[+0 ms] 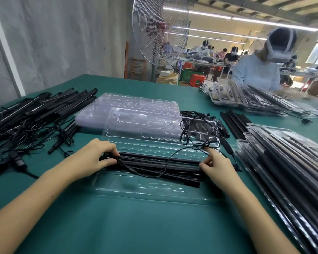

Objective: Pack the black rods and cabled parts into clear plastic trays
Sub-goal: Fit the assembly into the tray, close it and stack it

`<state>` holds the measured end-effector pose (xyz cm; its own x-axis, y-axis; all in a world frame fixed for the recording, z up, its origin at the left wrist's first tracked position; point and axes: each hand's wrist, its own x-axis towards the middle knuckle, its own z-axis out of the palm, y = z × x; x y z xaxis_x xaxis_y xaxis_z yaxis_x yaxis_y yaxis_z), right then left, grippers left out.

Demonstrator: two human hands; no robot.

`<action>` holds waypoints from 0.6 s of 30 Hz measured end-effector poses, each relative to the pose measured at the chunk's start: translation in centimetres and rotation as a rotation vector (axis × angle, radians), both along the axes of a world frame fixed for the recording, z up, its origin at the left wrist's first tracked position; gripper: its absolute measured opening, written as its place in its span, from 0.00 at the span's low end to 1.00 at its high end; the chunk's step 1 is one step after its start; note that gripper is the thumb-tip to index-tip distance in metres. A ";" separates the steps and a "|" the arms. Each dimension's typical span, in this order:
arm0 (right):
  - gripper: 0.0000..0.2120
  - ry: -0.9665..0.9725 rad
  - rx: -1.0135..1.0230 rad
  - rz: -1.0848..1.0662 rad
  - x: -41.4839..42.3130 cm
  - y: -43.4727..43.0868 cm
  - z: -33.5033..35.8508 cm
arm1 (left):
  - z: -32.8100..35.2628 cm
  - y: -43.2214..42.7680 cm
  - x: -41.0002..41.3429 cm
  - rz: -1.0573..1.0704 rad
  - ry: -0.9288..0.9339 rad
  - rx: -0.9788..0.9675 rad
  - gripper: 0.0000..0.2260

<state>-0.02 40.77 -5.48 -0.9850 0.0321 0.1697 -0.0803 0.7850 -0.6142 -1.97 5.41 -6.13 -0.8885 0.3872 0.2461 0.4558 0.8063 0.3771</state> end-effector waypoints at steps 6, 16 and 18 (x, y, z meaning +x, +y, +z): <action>0.25 -0.044 -0.048 -0.017 -0.4 0.2 0.0 | 0.1 0.0 0.0 0.004 -0.032 -0.018 0.10; 0.24 -0.033 -0.184 -0.097 -0.2 0.4 0.0 | 0.6 0.7 0.4 0.021 -0.054 0.005 0.09; 0.23 -0.017 -0.147 -0.088 -0.3 0.3 -0.2 | 0.6 0.7 0.4 0.027 -0.053 0.007 0.09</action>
<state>-0.30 41.10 -5.70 -0.9799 0.1419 0.1399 -0.0035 0.6898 -0.7240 -1.54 6.08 -5.49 -0.9104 0.3617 0.2010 0.4135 0.8150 0.4060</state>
